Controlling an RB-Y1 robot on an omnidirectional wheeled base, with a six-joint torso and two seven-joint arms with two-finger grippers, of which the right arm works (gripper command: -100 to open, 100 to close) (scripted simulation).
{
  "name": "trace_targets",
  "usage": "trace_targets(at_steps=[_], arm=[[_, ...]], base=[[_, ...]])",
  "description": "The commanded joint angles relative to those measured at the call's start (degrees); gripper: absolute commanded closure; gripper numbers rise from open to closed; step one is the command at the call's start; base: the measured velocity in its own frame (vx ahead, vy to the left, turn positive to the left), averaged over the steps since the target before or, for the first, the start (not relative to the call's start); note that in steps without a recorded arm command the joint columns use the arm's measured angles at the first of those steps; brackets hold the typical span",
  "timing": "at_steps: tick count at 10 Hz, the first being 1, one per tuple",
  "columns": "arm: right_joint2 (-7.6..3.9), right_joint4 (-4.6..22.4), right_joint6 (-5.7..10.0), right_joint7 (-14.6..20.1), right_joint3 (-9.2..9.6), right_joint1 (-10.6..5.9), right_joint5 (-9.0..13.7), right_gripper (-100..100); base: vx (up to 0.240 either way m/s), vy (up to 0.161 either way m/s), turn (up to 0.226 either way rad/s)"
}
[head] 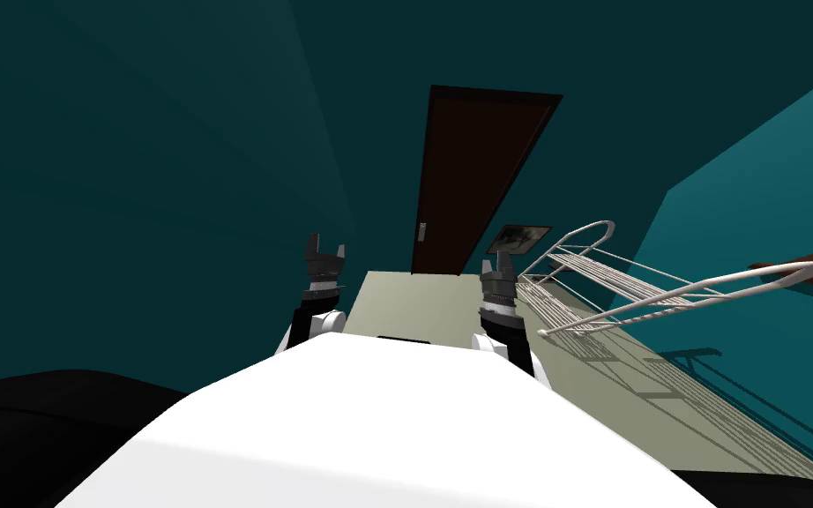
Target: Pull the door open
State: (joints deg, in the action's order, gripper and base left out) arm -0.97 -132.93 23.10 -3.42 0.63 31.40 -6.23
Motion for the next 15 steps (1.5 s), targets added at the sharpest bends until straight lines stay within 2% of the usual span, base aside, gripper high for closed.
trace_targets(at_steps=[1,5,12,15], arm=[[-0.47,1.2,0.16,-0.6,-0.06,-0.54,-1.0,-100],[-1.62,4.7,0.66,-2.6,-0.25,-2.22,-4.0,-100],[-3.69,14.5,2.01,-8.1,-0.77,-6.77,-12.3,-100],[-4.18,17.6,2.44,-9.8,-0.93,-8.23,-15.0,-100]], base=[[0.113,0.012,-0.037],[0.206,0.038,-0.051],[0.199,0.052,-0.069],[0.145,0.038,-0.055]])
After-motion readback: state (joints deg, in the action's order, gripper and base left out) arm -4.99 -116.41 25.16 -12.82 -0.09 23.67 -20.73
